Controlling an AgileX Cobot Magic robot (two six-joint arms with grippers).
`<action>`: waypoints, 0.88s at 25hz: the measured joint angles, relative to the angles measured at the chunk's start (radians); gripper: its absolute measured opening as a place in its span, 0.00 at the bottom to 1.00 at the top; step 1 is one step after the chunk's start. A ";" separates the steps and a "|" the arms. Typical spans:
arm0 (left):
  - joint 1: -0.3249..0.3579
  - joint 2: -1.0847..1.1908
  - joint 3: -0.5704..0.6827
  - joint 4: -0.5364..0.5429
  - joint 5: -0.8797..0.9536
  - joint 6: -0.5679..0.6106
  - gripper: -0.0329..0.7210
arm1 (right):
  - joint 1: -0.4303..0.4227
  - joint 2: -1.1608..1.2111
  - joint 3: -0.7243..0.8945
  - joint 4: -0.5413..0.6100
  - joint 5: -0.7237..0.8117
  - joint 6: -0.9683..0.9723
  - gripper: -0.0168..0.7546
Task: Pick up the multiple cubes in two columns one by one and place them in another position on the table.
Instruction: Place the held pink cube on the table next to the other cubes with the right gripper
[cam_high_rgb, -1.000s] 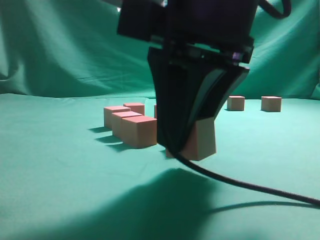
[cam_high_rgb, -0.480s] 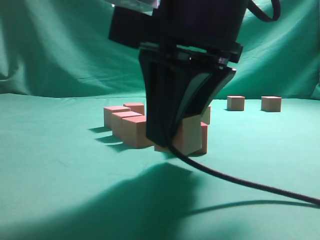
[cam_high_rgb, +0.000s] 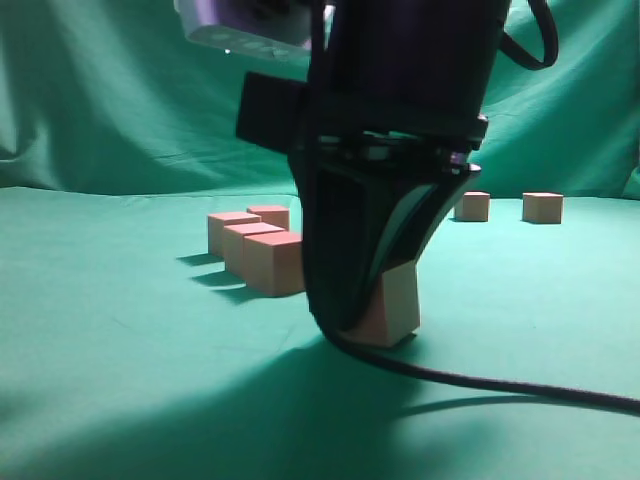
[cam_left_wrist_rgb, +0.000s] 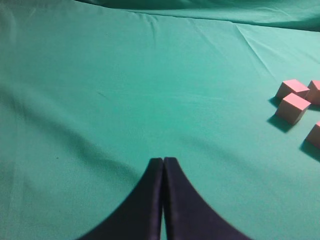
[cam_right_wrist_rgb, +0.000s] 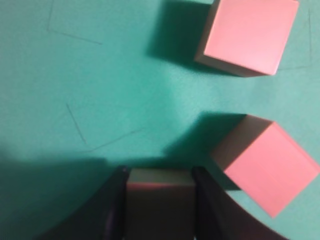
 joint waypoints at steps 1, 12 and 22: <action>0.000 0.000 0.000 0.000 0.000 0.000 0.04 | 0.000 0.000 0.000 -0.003 0.000 -0.004 0.36; 0.000 0.000 0.000 0.000 0.000 0.000 0.04 | 0.000 -0.035 -0.038 -0.003 0.117 0.019 0.56; 0.000 0.000 0.000 0.000 0.000 0.000 0.04 | -0.038 -0.102 -0.262 -0.036 0.323 0.030 0.60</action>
